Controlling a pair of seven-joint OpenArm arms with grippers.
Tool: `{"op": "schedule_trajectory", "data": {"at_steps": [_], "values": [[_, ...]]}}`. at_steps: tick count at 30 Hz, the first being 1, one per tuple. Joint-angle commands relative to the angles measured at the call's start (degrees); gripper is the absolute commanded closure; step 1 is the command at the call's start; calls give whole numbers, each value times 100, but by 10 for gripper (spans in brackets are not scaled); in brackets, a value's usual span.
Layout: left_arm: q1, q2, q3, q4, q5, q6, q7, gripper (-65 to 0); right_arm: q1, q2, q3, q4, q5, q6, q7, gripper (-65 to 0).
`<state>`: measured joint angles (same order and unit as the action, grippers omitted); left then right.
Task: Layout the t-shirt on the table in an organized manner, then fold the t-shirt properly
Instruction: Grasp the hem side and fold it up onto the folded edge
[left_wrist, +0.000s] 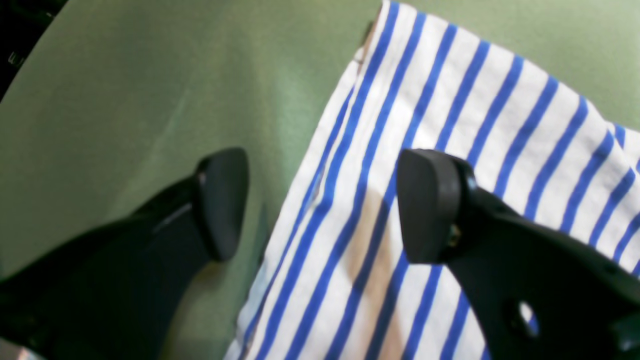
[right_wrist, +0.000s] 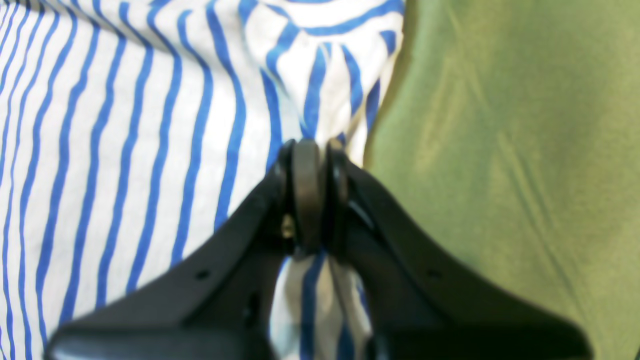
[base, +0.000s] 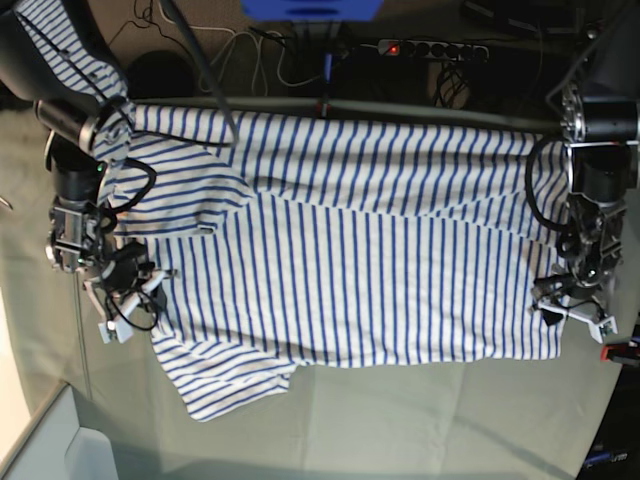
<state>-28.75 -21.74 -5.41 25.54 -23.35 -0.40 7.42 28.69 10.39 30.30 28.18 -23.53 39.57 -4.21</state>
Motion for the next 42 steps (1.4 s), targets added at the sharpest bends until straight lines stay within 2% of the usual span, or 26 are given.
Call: {"op": "schedule_trajectory", "data": {"at_steps": [1,9,11,16,22,25,30,37,42], "values": [[-171,-81,-8,79,19,1,-131,-448,81,20,-11,43,-16,43,-85,0],[-180,15,35,-501,19,1,-131,-443,81,38,-11,43,-16,43,-120,0],[-162,51,35,-501,19,1,-131,-416,81,38,-11,43,-16,43,-120,0],[-162,68,35,-501,19,1,-131,-223,72,29,-11,43,-25,43,-129,0],[-162,77,27,-194,-16,1,-122,-108,72,20,-11,43,-25,43,-129,0],[-65,59,-8,123,-25,10,-70,0,72,20,-11,43,-25,43,-129,0],[31,51,-17,545,-25,10,405,0,72,20,7,61,-25,43,-129,0],[339,42,-17,861,-25,10,458,0,-78,55,24,184,36,43,-85,0],[699,33,-26,1494,-34,10,467,0,-921,-59,24,1757,722,43,-120,0]]}}
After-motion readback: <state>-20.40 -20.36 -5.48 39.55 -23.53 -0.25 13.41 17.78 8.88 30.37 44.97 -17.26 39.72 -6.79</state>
